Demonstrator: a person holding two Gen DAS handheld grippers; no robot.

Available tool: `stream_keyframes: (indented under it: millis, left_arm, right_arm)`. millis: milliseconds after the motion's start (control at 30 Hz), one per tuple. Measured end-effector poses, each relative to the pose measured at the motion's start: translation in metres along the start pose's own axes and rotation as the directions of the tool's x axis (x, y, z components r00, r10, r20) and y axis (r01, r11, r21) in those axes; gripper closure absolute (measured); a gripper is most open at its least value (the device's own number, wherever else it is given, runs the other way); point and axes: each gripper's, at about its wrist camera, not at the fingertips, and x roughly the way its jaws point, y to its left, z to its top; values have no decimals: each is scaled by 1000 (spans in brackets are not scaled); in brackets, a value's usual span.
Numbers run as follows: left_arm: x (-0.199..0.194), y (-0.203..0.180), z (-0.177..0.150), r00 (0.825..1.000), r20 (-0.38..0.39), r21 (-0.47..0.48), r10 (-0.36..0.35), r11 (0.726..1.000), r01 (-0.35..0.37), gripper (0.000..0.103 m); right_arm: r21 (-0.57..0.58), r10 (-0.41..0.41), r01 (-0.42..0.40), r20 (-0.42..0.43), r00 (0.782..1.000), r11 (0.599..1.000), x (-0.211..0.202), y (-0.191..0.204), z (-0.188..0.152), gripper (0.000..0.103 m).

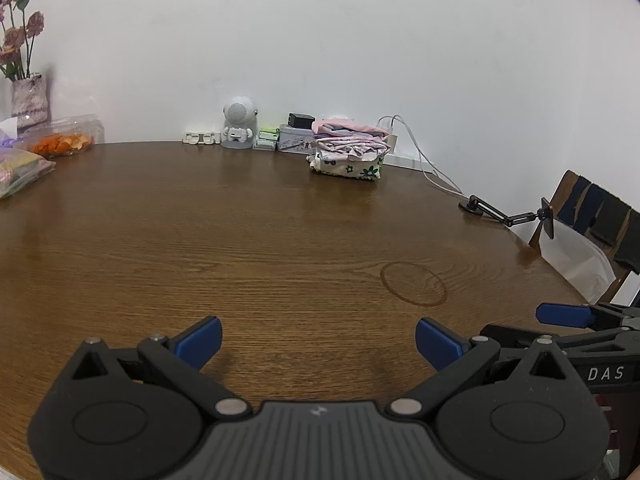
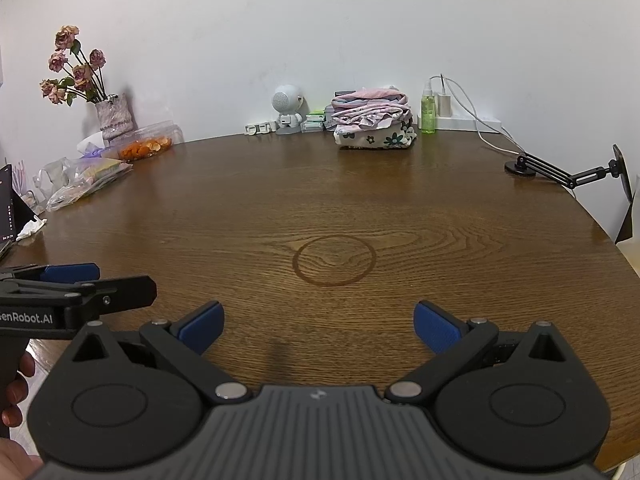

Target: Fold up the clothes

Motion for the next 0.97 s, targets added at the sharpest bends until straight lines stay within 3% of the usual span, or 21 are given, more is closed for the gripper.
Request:
stream_keyframes:
  millis: [967]
  left_arm:
    - [5, -8, -3, 1000, -16, 1, 23, 1000, -23, 0]
  right_arm:
    - [7, 5, -5, -24, 1000, 1000, 6, 0, -1, 0]
